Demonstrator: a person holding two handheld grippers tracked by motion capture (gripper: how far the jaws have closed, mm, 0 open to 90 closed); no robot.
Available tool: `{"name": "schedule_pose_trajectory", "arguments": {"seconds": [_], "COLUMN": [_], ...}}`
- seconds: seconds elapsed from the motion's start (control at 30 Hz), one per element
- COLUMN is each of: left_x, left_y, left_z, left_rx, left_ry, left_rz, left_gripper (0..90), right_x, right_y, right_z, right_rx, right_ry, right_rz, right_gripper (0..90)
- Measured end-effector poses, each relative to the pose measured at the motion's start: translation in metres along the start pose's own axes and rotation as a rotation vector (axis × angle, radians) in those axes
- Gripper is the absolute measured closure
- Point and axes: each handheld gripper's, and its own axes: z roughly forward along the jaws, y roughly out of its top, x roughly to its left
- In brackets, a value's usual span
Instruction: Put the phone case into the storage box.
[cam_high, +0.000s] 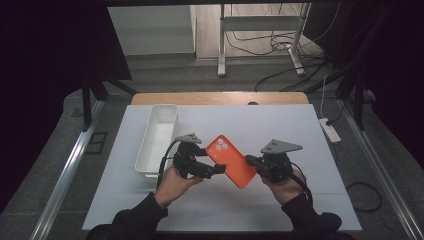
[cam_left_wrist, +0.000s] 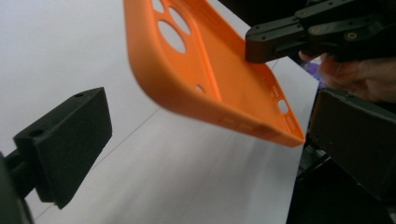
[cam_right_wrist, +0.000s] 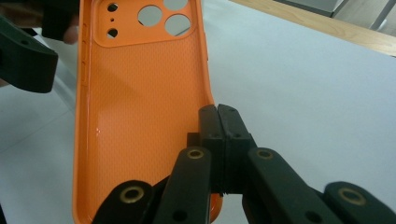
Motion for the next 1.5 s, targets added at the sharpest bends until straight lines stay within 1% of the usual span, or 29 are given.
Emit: {"name": "schedule_pose_trajectory", "arguments": {"seconds": [0.07,0.13,0.17,0.23,0.33,0.43,0.5,0.67,0.7,0.77,0.87,0.9,0.97,1.0,1.07,1.1,1.23,1.3,1.4,1.5], "left_x": [0.0,0.0,0.0,0.001,0.002,0.003,0.005,0.006,0.006,0.006,0.007,0.007,0.006,0.006,0.006,0.007,0.006,0.006,0.007,0.007], "left_y": [0.0,0.001,0.001,0.001,0.001,0.001,0.0,-0.001,-0.001,-0.001,-0.002,-0.002,-0.002,-0.002,-0.003,-0.003,-0.004,-0.004,-0.005,-0.005], "left_z": [0.001,0.002,0.003,0.004,0.005,0.006,0.006,0.007,0.007,0.007,0.007,0.007,0.007,0.006,0.006,0.006,0.005,0.005,0.005,0.005], "left_rx": [-0.003,-0.001,0.001,0.002,0.006,0.007,0.009,0.011,0.015,0.015,0.013,0.013,0.006,0.006,-0.001,-0.006,-0.012,-0.019,-0.025,-0.023], "left_ry": [0.002,0.001,-0.003,-0.012,-0.022,-0.046,-0.07,-0.1,-0.104,-0.112,-0.13,-0.13,-0.133,-0.145,-0.15,-0.16,-0.172,-0.177,-0.183,-0.17], "left_rz": [-0.005,-0.007,-0.009,-0.014,-0.03,-0.056,-0.071,-0.106,-0.108,-0.116,-0.136,-0.136,-0.144,-0.152,-0.168,-0.182,-0.214,-0.239,-0.259,-0.251], "left_gripper": [0.7,4.0,4.0,7.3,13.9,22.7,30.4,40.8,44.5,47.9,56.0,59.4,63.3,63.3,69.1,72.3,79.0,82.8,84.8,85.2], "right_x": [0.001,0.002,0.003,0.005,0.007,0.008,0.009,0.01,0.01,0.01,0.011,0.012,0.012,0.013,0.014,0.014,0.013,0.013,0.013,0.013], "right_y": [0.0,0.0,0.0,0.0,0.0,0.0,0.001,0.001,0.001,0.001,0.001,0.001,0.001,0.001,0.001,0.001,0.001,0.001,0.0,0.0], "right_z": [0.0,0.001,0.002,0.003,0.004,0.004,0.004,0.003,0.003,0.003,0.003,0.003,0.003,0.004,0.004,0.004,0.004,0.004,0.004,0.005], "right_rx": [-0.001,0.001,0.0,0.001,-0.004,-0.008,-0.015,-0.025,-0.029,-0.032,-0.04,-0.041,-0.041,-0.041,-0.042,-0.043,-0.047,-0.048,-0.048,-0.045], "right_ry": [0.001,0.005,0.006,0.007,0.012,0.01,0.01,0.004,0.005,0.003,0.002,0.002,0.0,0.001,0.002,0.002,0.004,0.003,0.007,0.009], "right_rz": [-0.001,-0.001,-0.004,-0.011,-0.014,-0.017,-0.018,-0.03,-0.029,-0.03,-0.035,-0.037,-0.038,-0.039,-0.044,-0.044,-0.037,-0.031,-0.031,-0.041], "right_gripper": [89.6,89.7,89.7,89.7,89.6,89.7,89.6,89.6,89.6,89.6,89.6,89.6,89.6,89.6,89.6,89.6,89.5,89.3,89.1,88.6]}}
